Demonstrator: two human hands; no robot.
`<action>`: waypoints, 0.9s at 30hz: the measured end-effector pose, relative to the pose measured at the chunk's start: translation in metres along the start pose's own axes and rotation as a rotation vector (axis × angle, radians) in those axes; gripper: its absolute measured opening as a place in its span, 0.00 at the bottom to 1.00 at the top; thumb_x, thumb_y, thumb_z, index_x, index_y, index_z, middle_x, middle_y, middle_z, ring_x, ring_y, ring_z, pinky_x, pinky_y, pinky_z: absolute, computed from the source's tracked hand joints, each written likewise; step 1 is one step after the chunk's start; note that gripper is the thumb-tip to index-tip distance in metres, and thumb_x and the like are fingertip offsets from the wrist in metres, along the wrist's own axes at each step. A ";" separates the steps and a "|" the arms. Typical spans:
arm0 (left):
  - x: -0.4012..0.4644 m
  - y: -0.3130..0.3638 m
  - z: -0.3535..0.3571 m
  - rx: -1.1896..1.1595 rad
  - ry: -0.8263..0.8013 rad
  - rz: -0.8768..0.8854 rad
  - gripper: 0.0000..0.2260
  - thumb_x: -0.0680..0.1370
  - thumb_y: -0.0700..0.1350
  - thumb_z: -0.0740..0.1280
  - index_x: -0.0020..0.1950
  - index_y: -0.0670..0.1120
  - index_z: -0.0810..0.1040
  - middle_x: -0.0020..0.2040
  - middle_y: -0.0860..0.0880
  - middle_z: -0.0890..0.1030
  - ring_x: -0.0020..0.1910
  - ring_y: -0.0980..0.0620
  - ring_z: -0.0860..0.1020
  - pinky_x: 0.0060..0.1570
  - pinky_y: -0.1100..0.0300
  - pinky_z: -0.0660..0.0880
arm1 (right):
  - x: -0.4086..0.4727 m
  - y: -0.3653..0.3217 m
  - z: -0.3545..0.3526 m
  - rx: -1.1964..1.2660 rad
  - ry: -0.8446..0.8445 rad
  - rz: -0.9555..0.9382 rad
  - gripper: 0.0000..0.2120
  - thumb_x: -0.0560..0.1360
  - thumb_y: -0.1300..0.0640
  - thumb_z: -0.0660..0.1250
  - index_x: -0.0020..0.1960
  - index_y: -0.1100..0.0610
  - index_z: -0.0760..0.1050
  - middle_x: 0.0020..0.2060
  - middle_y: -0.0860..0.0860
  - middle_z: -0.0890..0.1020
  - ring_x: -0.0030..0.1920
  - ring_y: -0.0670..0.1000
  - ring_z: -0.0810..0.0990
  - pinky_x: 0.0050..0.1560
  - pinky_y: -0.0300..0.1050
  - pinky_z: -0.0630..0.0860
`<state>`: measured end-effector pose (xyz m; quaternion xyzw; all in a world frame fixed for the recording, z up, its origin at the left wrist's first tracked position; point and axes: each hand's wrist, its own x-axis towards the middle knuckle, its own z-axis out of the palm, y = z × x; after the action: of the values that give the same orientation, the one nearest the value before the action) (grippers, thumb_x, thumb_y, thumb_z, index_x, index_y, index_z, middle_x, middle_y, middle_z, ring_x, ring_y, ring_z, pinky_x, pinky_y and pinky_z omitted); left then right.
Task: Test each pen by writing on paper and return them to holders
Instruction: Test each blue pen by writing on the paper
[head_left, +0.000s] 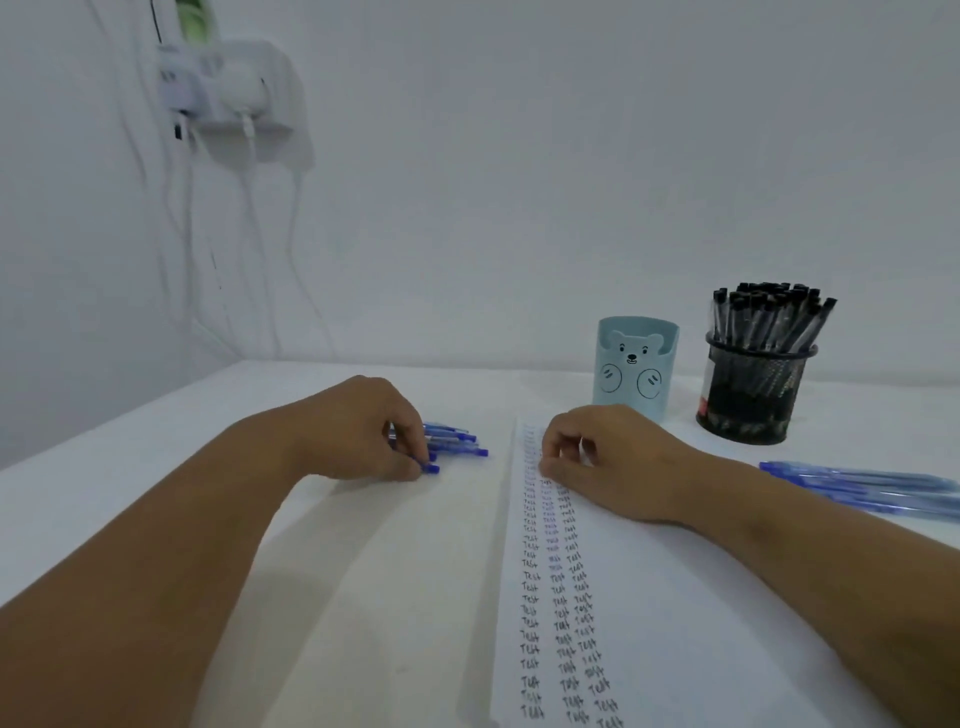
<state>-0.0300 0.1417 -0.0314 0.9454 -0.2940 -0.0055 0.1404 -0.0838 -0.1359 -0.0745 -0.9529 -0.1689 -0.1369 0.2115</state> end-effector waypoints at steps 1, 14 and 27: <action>0.000 0.001 0.000 0.012 0.021 0.000 0.04 0.75 0.48 0.75 0.42 0.57 0.85 0.44 0.58 0.83 0.45 0.59 0.78 0.47 0.66 0.73 | 0.000 0.001 0.002 0.000 0.003 -0.011 0.06 0.78 0.49 0.70 0.44 0.49 0.79 0.39 0.45 0.80 0.40 0.38 0.74 0.40 0.31 0.68; 0.007 0.030 0.000 -1.678 0.480 -0.047 0.16 0.84 0.53 0.55 0.40 0.48 0.70 0.30 0.50 0.63 0.27 0.53 0.61 0.32 0.58 0.61 | -0.001 0.005 0.005 0.063 0.020 -0.005 0.04 0.78 0.50 0.70 0.45 0.47 0.79 0.40 0.45 0.80 0.40 0.39 0.74 0.41 0.32 0.69; 0.006 0.044 0.003 -1.975 0.560 0.033 0.05 0.67 0.46 0.57 0.33 0.48 0.63 0.29 0.51 0.57 0.26 0.52 0.57 0.31 0.60 0.61 | -0.003 0.003 0.002 0.120 0.118 0.001 0.05 0.78 0.46 0.68 0.46 0.46 0.79 0.35 0.39 0.79 0.33 0.42 0.73 0.39 0.37 0.70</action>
<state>-0.0494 0.1032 -0.0216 0.3710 -0.1277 -0.0223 0.9195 -0.0852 -0.1384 -0.0788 -0.9289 -0.1637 -0.1825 0.2777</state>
